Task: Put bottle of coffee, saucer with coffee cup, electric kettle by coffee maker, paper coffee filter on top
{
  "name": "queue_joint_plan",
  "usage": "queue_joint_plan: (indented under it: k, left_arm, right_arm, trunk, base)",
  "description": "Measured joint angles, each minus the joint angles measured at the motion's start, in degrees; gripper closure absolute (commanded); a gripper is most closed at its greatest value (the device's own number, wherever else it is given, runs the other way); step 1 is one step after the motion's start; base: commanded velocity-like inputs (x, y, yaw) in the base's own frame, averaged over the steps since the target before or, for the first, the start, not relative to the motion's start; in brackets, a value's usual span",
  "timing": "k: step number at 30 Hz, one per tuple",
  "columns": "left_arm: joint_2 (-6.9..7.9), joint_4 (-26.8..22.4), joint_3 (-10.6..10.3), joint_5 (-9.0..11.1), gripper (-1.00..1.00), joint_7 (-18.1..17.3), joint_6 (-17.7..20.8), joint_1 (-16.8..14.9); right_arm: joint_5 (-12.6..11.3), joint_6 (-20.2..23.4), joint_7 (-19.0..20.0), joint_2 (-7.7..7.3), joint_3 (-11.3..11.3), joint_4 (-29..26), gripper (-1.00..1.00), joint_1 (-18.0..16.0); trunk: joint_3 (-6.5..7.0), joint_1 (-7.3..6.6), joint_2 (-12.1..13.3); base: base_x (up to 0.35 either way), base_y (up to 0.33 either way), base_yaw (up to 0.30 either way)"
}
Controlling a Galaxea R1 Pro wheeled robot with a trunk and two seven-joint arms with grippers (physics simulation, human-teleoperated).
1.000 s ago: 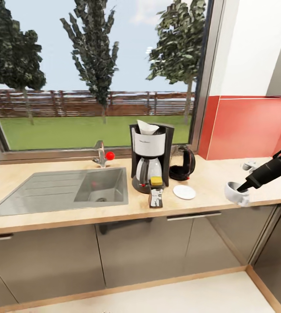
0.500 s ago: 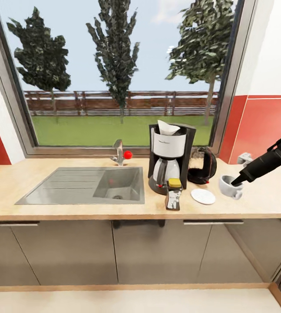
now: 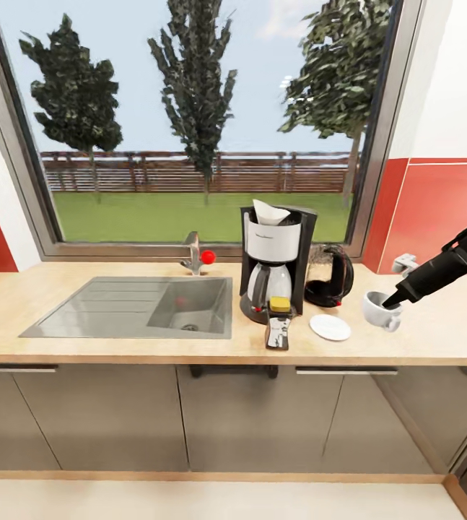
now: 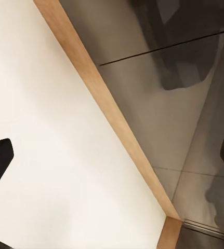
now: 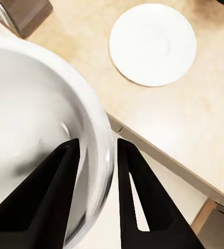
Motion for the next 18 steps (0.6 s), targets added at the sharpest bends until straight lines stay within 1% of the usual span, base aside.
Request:
queue_joint_plan:
  k: [3,6,10,18]
  left_arm:
    - [0.0,0.0,-0.1,0.0,-1.0,0.0,0.0,0.0]
    - [0.0,0.0,0.0,0.0,-1.0,0.0,0.0,0.0]
    - [0.0,0.0,0.0,0.0,-1.0,0.0,0.0,0.0]
    - [0.0,0.0,0.0,0.0,-1.0,0.0,0.0,0.0]
  right_arm:
    - [0.0,0.1,0.0,0.44,0.0,0.0,1.0,0.0]
    - [0.0,0.1,0.0,0.83,0.0,0.0,1.0,0.0]
    - [0.0,0.1,0.0,1.37,0.0,0.0,1.0,0.0]
    - [0.0,0.1,0.0,1.72,0.0,0.0,1.0,0.0]
  trunk:
    - [0.0,-0.02,0.0]
    - [0.0,0.0,0.0]
    - [0.0,0.0,0.0]
    - [0.0,0.0,0.0]
  base:
    - [0.168,-0.121,0.003]
    - [0.078,-0.057,0.111]
    - [0.028,-0.021,0.212]
    - [0.005,-0.003,0.26]
